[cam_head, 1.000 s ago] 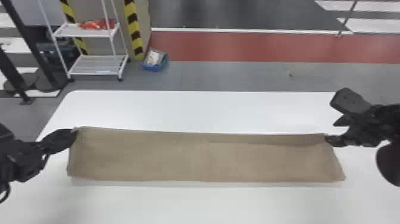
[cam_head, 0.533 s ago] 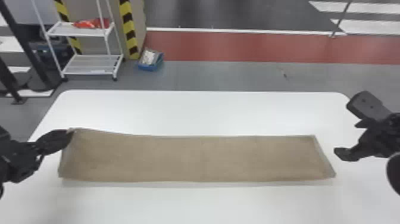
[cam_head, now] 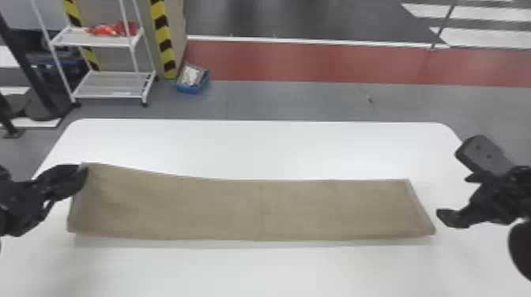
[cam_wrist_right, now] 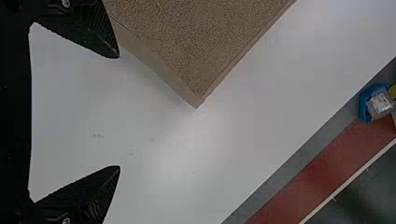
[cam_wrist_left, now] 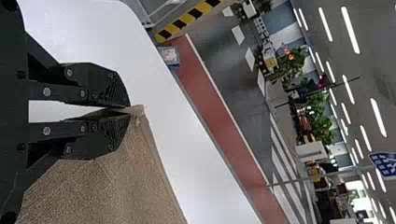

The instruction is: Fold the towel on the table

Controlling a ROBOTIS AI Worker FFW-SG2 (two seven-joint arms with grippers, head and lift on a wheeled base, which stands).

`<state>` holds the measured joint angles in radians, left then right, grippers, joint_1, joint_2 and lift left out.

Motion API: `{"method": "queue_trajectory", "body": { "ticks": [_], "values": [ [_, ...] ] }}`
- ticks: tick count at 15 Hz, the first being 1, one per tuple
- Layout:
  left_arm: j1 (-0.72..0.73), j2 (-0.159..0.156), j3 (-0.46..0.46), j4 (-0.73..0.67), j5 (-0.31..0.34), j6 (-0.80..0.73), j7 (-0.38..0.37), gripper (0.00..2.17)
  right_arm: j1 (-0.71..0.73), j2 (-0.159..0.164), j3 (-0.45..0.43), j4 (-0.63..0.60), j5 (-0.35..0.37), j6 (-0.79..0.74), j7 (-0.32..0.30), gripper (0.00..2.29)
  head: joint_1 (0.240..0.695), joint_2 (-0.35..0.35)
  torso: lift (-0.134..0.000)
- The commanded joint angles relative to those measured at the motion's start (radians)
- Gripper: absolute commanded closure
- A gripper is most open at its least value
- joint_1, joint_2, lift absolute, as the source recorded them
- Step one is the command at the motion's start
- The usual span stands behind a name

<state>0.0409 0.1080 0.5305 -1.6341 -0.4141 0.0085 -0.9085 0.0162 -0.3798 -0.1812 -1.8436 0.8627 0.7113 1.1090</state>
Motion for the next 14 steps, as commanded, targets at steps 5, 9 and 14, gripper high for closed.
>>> {"method": "queue_trajectory", "body": {
  "ticks": [5, 9, 14],
  "values": [
    [-0.010, -0.002, -0.024, 0.011, -0.008, 0.003, 0.031, 0.04, 0.028, 0.006, -0.003, 0.009, -0.002, -0.006, 0.000, 0.05, 0.695, -0.055, -0.124],
    [-0.038, -0.001, -0.067, 0.043, -0.032, 0.003, 0.102, 0.03, 0.036, 0.010, -0.004, 0.020, -0.004, -0.012, 0.002, 0.05, 0.695, -0.059, -0.124],
    [-0.072, -0.001, -0.073, 0.057, -0.032, 0.083, 0.125, 0.02, 0.056, 0.010, -0.018, 0.020, -0.008, -0.016, 0.002, 0.05, 0.695, -0.062, -0.124]
  ]
}}
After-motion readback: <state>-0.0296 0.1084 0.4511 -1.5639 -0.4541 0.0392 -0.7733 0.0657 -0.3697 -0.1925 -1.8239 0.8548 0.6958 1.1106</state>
